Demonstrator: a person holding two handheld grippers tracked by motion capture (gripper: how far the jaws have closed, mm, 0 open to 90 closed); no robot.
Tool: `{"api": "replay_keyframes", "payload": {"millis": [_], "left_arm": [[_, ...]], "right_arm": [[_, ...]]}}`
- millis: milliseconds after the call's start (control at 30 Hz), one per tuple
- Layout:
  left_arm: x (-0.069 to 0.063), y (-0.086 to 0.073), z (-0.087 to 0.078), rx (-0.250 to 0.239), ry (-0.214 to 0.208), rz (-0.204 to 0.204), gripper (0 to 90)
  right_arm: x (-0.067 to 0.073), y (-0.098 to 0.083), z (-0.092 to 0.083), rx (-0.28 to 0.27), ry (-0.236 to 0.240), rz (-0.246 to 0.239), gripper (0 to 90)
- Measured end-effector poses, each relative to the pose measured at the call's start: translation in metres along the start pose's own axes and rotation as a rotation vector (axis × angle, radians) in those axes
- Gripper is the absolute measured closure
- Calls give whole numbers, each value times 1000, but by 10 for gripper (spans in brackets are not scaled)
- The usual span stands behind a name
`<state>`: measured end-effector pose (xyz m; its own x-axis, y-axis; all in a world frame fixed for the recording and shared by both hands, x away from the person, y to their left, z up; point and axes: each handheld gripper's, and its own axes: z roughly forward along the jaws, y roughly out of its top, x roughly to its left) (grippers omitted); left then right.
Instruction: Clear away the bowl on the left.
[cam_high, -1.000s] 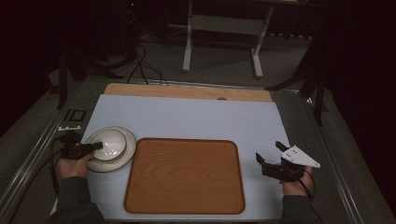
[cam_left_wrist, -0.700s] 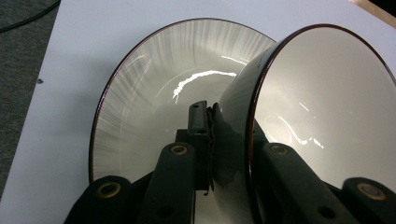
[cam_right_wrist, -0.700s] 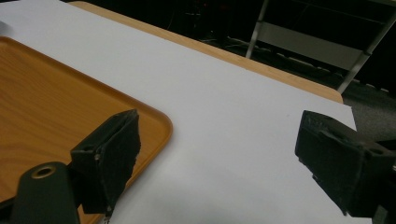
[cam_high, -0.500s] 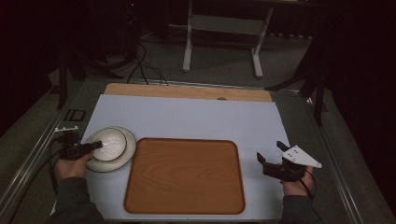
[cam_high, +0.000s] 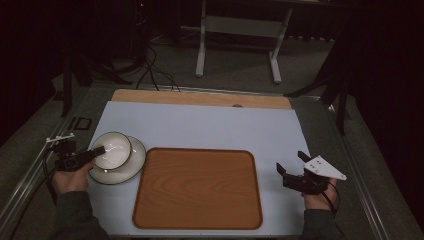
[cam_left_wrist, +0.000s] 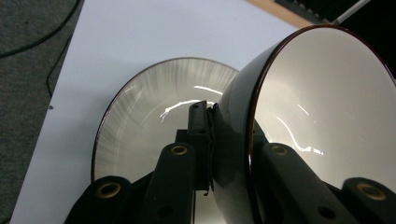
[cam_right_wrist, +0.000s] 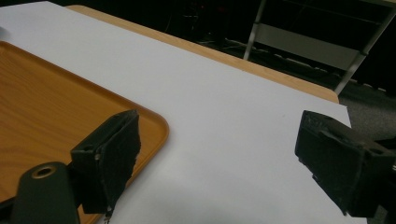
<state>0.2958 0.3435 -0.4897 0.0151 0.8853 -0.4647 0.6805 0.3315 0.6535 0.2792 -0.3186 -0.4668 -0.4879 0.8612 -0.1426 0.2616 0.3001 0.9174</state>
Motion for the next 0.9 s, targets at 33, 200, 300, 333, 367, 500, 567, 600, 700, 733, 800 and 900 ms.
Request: {"api": "replay_keyframes", "payload": {"millis": [33, 200, 300, 333, 367, 500, 567, 600, 700, 733, 800, 900], "left_arm": [[0, 0, 0, 0, 0, 0, 817], [-3, 2, -6, -27, -17, -6, 817], [-4, 3, -9, -35, -30, -15, 817], [-4, 3, -9, -37, -29, -11, 817], [-5, 3, -11, -37, -25, -6, 817], [-10, 4, -14, -54, -31, 2, 817], [-12, 5, -15, -61, -42, 7, 817], [-13, 5, -16, -63, -43, 8, 817], [-17, 7, -18, -72, -46, 16, 817], [-17, 7, -18, -72, -46, 16, 817], [-20, 8, -20, -78, -60, 23, 817], [-22, 9, -21, -84, -64, 27, 817]], "right_arm": [[0, 0, 0, 0, 0, 0, 137], [0, 0, 0, -2, -1, 0, 137], [-1, 0, -1, -2, -2, 1, 137], [-1, 0, -1, -2, -2, 1, 137], [-1, 0, -1, -3, -3, 3, 137], [-2, 0, -1, -5, -4, 4, 137], [-2, 0, -1, -5, -5, 5, 137], [-2, 0, -1, -5, -4, 6, 137], [-2, 0, -1, -6, -4, 5, 137], [-2, 0, -1, -6, -4, 5, 137], [-2, 0, -1, -5, -4, 7, 137], [-2, 0, -2, -6, -4, 7, 137]]}}
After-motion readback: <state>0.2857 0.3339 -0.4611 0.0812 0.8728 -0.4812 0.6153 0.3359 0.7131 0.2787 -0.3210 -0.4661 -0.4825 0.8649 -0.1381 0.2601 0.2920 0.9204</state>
